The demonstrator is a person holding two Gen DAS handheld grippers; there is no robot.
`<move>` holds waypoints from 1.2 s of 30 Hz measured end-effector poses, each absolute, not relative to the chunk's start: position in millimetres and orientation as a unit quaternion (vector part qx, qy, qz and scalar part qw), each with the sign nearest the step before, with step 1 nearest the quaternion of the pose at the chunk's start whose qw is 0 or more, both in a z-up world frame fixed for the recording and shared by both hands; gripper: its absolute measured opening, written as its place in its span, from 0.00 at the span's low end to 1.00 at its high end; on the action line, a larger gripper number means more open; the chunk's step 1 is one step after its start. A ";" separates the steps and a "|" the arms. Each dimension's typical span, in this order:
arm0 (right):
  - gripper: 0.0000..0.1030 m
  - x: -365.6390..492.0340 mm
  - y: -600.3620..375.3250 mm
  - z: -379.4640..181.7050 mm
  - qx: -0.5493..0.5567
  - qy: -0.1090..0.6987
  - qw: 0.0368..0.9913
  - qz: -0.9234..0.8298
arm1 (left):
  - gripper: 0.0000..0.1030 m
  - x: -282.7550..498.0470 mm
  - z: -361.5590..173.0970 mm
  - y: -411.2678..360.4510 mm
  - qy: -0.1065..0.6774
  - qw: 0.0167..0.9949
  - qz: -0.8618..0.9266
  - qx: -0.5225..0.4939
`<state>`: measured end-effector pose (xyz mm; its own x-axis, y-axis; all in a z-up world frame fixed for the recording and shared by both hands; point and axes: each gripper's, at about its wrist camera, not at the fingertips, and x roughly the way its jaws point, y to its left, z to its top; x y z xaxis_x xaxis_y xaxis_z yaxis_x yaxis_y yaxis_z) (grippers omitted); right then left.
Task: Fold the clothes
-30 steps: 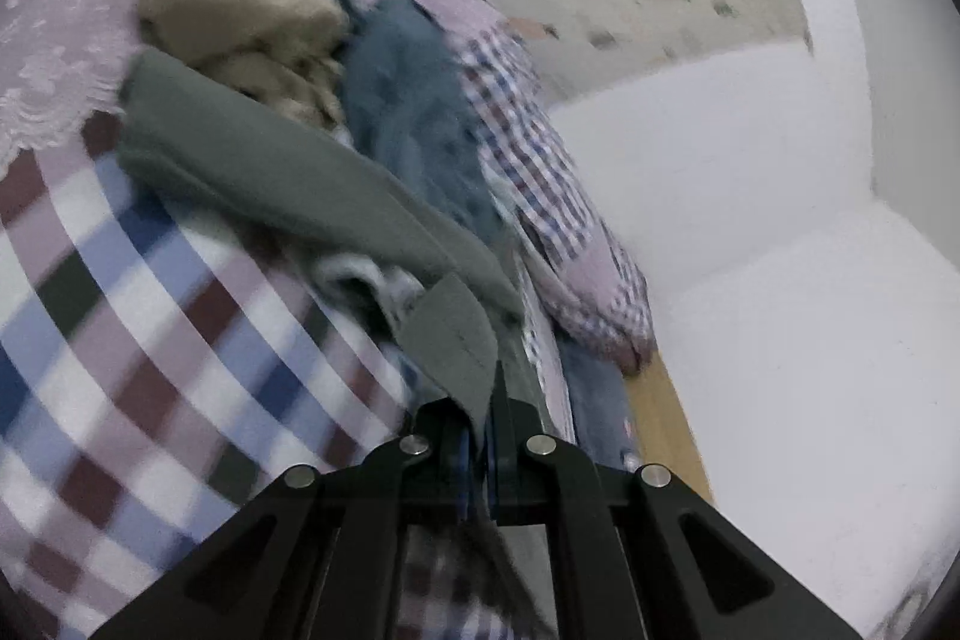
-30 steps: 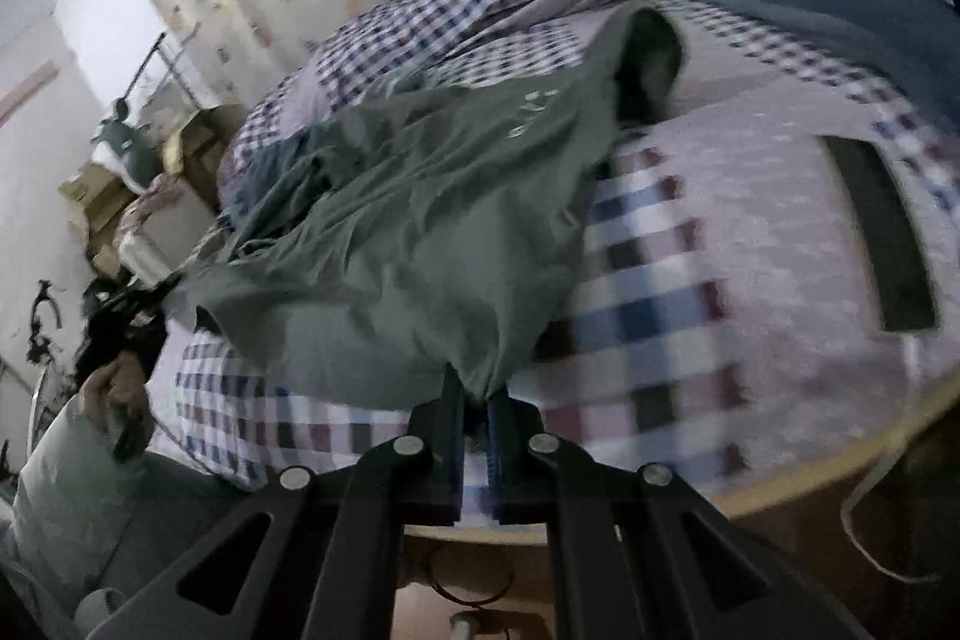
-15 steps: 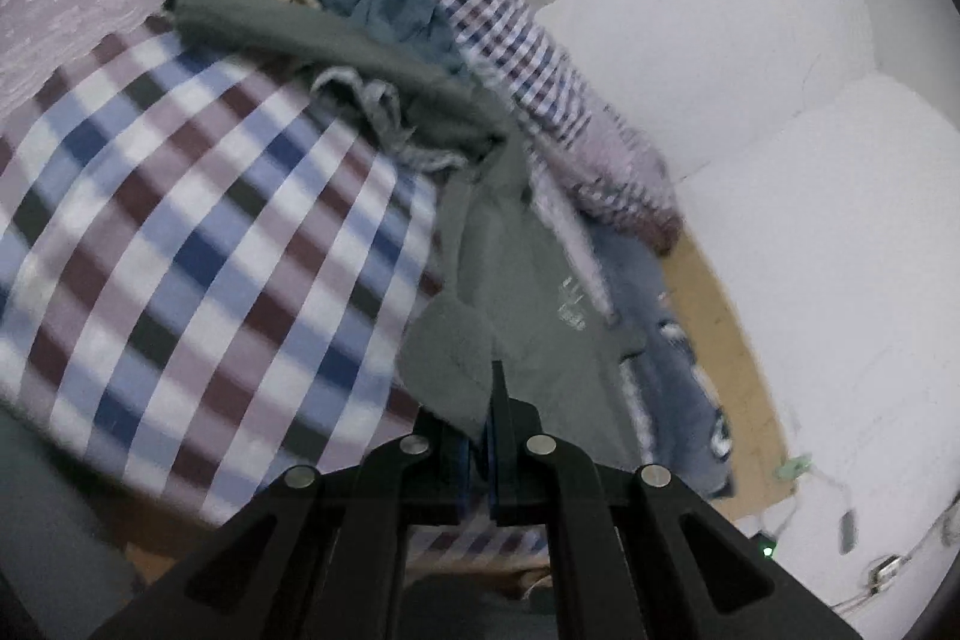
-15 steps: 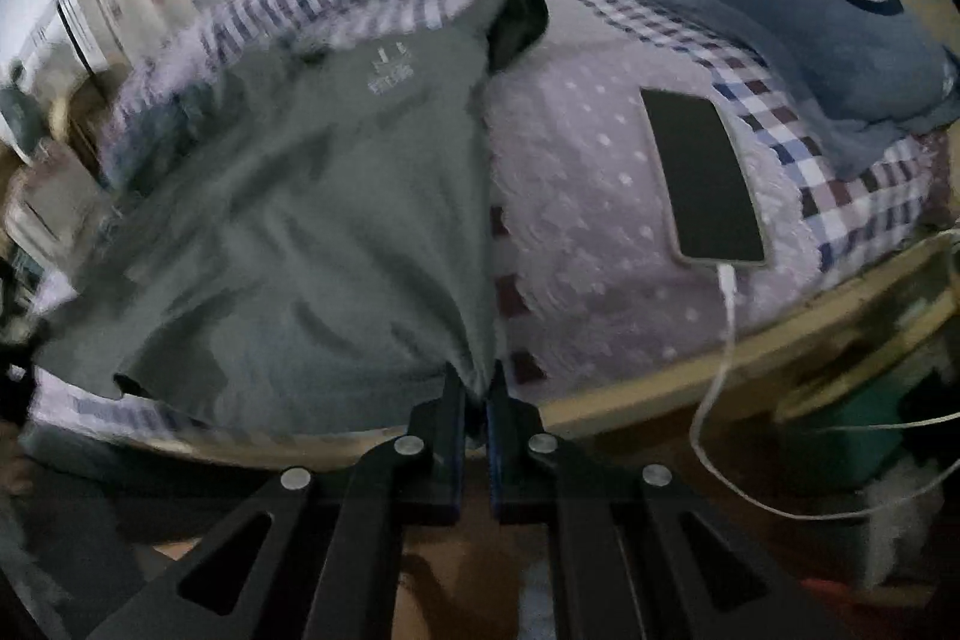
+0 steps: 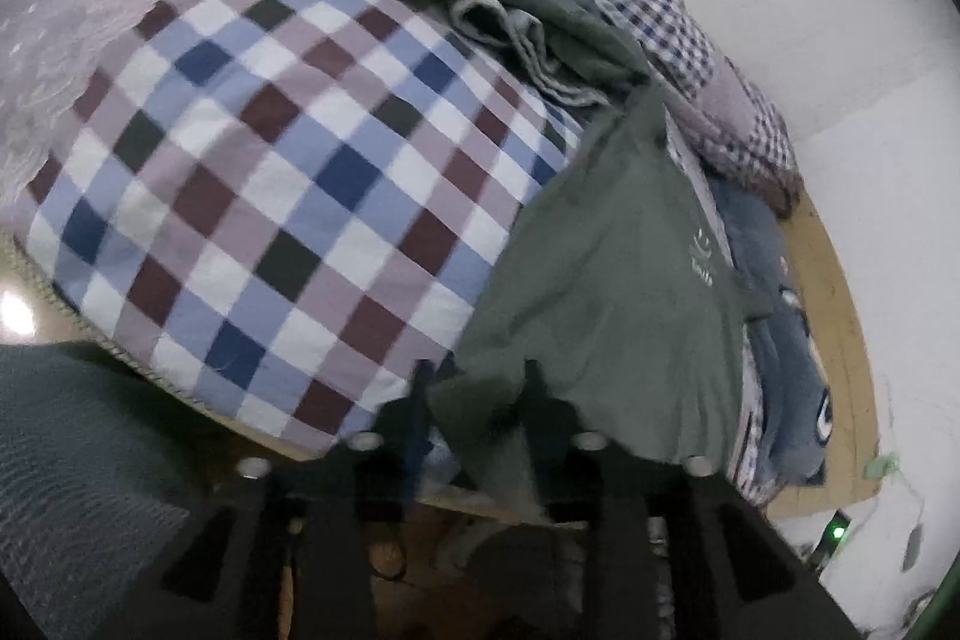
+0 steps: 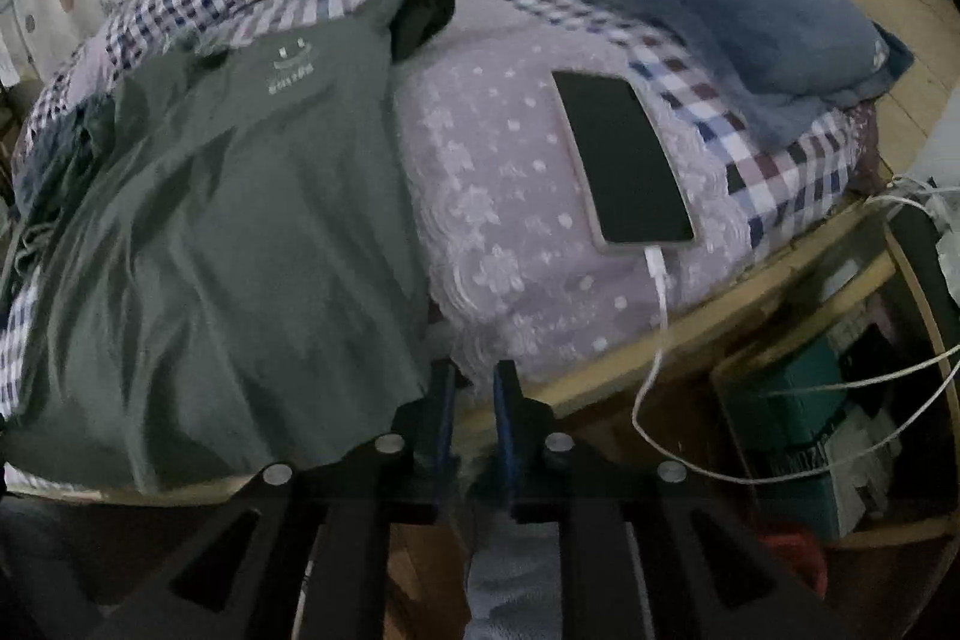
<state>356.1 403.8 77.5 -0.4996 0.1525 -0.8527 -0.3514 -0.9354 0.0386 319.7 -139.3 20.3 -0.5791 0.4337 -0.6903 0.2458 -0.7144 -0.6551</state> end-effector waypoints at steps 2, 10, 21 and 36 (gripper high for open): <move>0.16 352.0 397.4 82.4 -0.463 0.102 0.138 0.870 | 0.65 324.1 23.5 -148.6 -0.393 0.055 0.807 -0.438; 0.37 328.3 348.7 105.6 -0.383 0.071 0.062 0.919 | 0.80 316.6 35.8 -184.7 -0.450 0.034 0.816 -0.361; 0.45 236.2 254.9 121.1 -0.316 0.049 -0.090 0.943 | 0.80 259.8 49.9 -262.7 -0.455 -0.025 0.848 -0.271; 0.47 131.3 155.8 86.0 -0.289 0.041 -0.226 0.929 | 0.79 159.7 10.9 -321.1 -0.514 -0.006 0.810 -0.283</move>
<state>131.3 155.8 86.0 -0.7306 -0.4439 -0.5188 0.3965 -0.8944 0.2069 159.7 -321.1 10.9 -0.8394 0.2813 -0.4652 0.3008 -0.4724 -0.8285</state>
